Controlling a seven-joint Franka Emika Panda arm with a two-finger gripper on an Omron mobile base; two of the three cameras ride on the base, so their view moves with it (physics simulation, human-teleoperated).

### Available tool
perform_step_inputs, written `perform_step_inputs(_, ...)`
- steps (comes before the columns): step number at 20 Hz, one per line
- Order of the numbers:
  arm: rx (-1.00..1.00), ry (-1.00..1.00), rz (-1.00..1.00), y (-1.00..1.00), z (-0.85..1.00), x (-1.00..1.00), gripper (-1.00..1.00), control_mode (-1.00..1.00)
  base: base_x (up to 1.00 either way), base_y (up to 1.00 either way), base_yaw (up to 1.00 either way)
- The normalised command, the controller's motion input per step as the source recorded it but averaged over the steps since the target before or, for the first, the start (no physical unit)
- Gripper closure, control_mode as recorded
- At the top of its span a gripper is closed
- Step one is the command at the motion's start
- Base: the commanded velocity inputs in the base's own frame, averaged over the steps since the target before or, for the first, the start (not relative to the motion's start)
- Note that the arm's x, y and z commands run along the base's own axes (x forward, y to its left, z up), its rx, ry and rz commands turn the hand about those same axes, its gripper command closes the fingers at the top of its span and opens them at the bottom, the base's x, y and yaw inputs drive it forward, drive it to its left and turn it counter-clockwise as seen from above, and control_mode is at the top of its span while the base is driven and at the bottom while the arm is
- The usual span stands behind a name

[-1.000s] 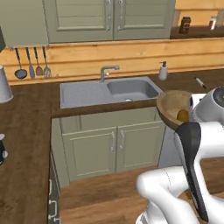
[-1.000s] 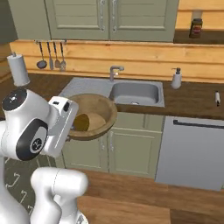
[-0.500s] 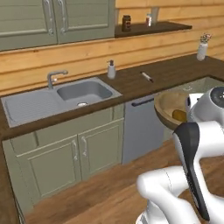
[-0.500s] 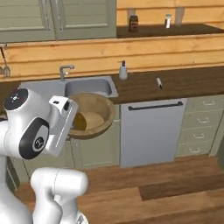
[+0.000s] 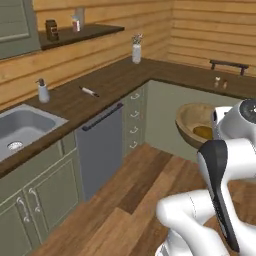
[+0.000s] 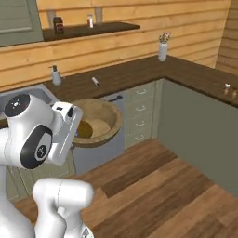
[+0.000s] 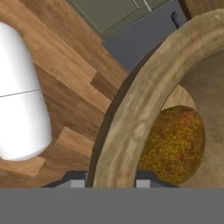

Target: Pick the avocado from the sink and place it in the bowl. Then pick the bowl and place it in the microwave. Then close the microwave door and press the start button.

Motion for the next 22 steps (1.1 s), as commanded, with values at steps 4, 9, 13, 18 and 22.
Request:
perform_step_inputs(4,0.00,0.00,0.00,0.00,0.00,0.00,1.00,1.00,0.02,0.00,-0.84)
perform_step_inputs(9,0.00,0.00,0.00,0.00,0.00,0.00,1.00,1.00,0.00,0.00,-0.91)
perform_step_inputs(13,0.00,0.00,0.00,0.00,0.00,0.00,1.00,1.00,0.00,0.00,-0.95)
perform_step_inputs(18,0.00,0.00,0.00,0.00,0.00,0.00,1.00,1.00,0.00,0.00,-0.98)
perform_step_inputs(22,0.00,0.00,0.00,0.00,0.00,0.00,1.00,1.00,0.00,0.01,-0.96)
